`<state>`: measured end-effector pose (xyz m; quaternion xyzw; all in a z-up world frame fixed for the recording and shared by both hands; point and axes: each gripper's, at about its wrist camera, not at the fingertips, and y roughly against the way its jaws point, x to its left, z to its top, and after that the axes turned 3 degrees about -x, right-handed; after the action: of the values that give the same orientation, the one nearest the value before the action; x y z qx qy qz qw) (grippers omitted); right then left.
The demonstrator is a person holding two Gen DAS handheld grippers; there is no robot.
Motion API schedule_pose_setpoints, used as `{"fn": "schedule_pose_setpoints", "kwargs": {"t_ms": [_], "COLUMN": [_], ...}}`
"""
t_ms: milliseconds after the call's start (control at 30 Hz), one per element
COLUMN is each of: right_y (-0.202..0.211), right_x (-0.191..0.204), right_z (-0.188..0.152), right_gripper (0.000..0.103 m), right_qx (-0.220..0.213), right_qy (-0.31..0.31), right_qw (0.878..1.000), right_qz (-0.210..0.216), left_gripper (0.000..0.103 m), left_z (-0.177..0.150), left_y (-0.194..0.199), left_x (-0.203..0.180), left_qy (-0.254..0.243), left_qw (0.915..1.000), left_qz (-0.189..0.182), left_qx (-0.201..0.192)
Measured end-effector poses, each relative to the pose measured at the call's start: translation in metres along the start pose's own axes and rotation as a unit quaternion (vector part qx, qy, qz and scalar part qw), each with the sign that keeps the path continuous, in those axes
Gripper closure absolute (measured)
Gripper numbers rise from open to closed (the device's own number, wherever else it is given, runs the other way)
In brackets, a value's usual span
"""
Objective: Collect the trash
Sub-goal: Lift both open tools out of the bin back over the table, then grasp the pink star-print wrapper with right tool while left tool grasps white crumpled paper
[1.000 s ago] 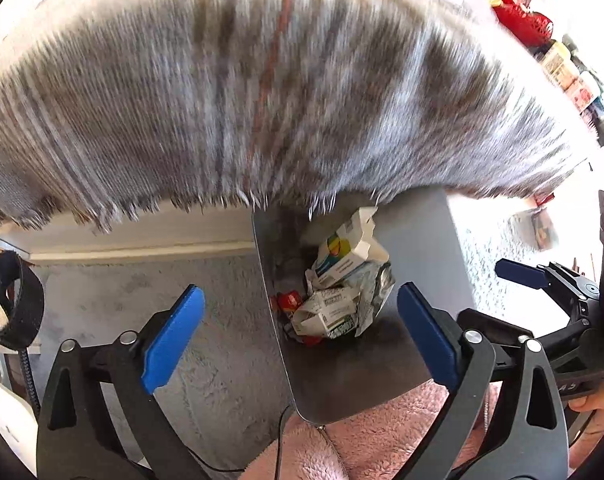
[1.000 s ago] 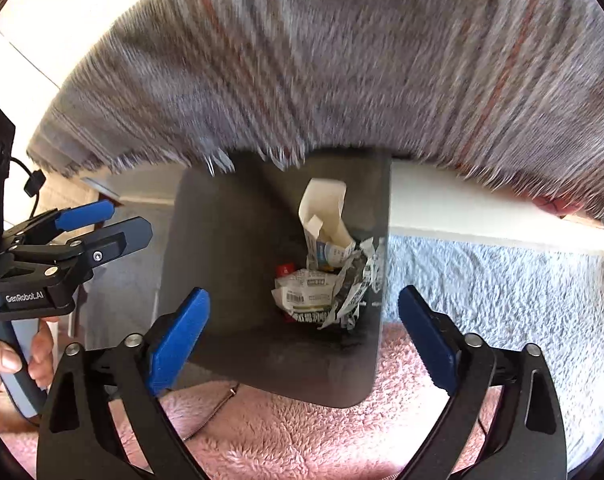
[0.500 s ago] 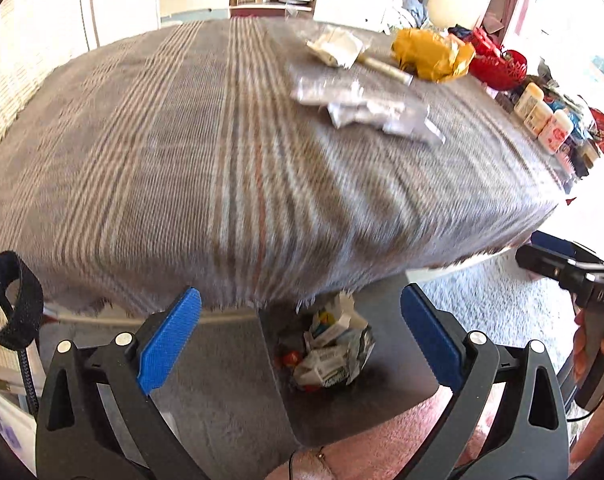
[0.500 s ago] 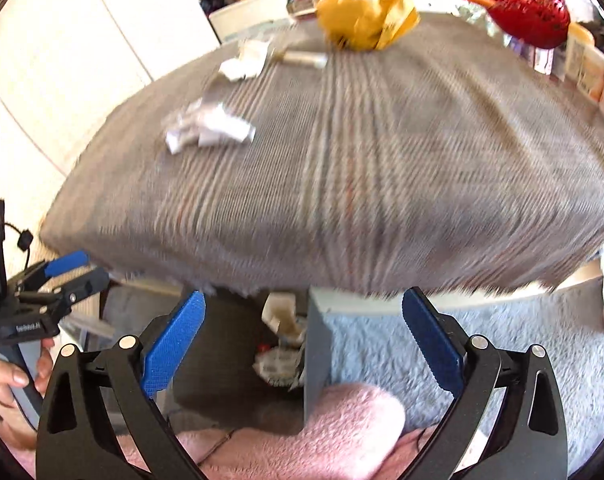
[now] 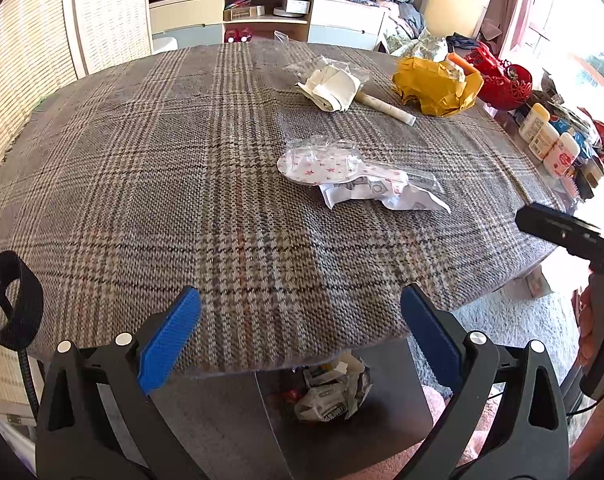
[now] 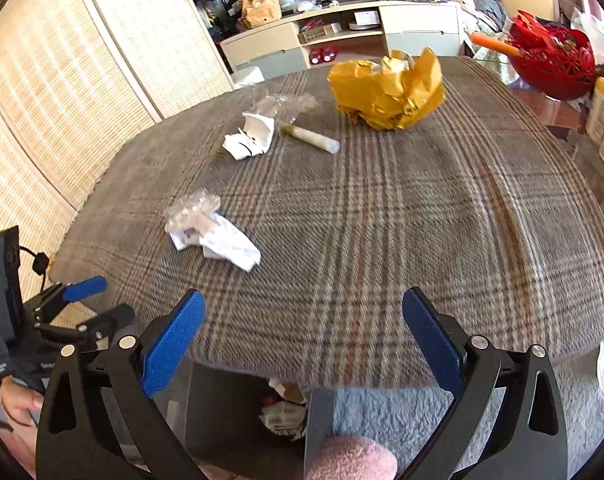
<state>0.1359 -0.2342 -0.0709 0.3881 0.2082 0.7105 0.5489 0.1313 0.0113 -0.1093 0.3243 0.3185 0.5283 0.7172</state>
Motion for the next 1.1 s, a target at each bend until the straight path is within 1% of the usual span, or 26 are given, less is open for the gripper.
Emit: {"fn": "schedule_pose_setpoints", "kwargs": {"t_ms": [67,133,200,233,300,367,467,567,667,700,733,800,900,967,1000,1100], "right_y": [-0.006,-0.013,-0.021,-0.025,-0.037,-0.049,-0.063,-0.075,-0.085,-0.088,-0.09,-0.092,-0.091,-0.094,-0.096,-0.099], "right_x": [0.006,0.012,0.021,0.026,0.038,0.05,0.067,0.078,0.083,0.083,0.083,0.084,0.084,0.081,0.08,0.08], "right_z": [0.009,0.015,0.023,0.026,0.032,0.037,0.039,0.037,0.036,0.035,0.035,0.036,0.038,0.038,0.038,0.039], "right_gripper": [0.004,0.008,0.022,0.025,0.035,0.041,0.042,0.042,0.042,0.05,0.055,0.076,0.081,0.081,0.078,0.078], "right_qx": [-0.003,-0.004,0.0,0.003,0.013,0.021,0.033,0.057,0.07,0.073,0.075,0.075,0.077,0.086,0.094,0.097], "right_qy": [0.007,0.012,0.021,0.027,0.044,0.058,0.089,0.113,0.123,0.125,0.124,0.122,0.127,0.132,0.133,0.132], "right_qw": [1.0,1.0,0.999,0.998,0.997,0.995,0.992,0.989,0.987,0.986,0.986,0.987,0.985,0.985,0.984,0.983], "right_qz": [0.008,0.021,0.042,0.05,0.065,0.076,0.077,0.081,0.077,0.077,0.077,0.078,0.082,0.074,0.072,0.078], "left_gripper": [0.008,0.008,0.008,0.008,0.008,0.008,0.008,0.008,0.008,0.008,0.008,0.008,0.008,0.008,0.008,0.008], "left_z": [0.003,0.005,0.007,0.008,0.011,0.012,0.015,0.018,0.021,0.022,0.023,0.025,0.028,0.031,0.033,0.035], "left_y": [-0.005,-0.01,-0.013,-0.014,-0.015,-0.016,-0.016,-0.016,-0.017,-0.018,-0.02,-0.024,-0.027,-0.029,-0.029,-0.029], "left_x": [0.001,0.003,0.005,0.007,0.012,0.017,0.025,0.029,0.031,0.032,0.032,0.031,0.028,0.025,0.023,0.019], "left_qy": [-0.002,-0.004,-0.003,-0.003,0.002,0.006,0.011,0.013,0.014,0.014,0.014,0.015,0.012,0.008,0.007,0.005], "left_qw": [1.0,0.9999,0.9999,0.9999,0.9998,0.9998,0.9998,0.9997,0.9997,0.9997,0.9997,0.9997,0.9996,0.9997,0.9997,0.9998], "left_qz": [0.002,0.003,0.003,0.003,0.002,0.002,0.005,0.007,0.005,0.004,0.003,0.001,-0.005,-0.005,-0.007,-0.012], "left_qx": [0.006,0.011,0.016,0.017,0.018,0.018,0.018,0.018,0.018,0.018,0.018,0.021,0.024,0.022,0.021,0.016]}}
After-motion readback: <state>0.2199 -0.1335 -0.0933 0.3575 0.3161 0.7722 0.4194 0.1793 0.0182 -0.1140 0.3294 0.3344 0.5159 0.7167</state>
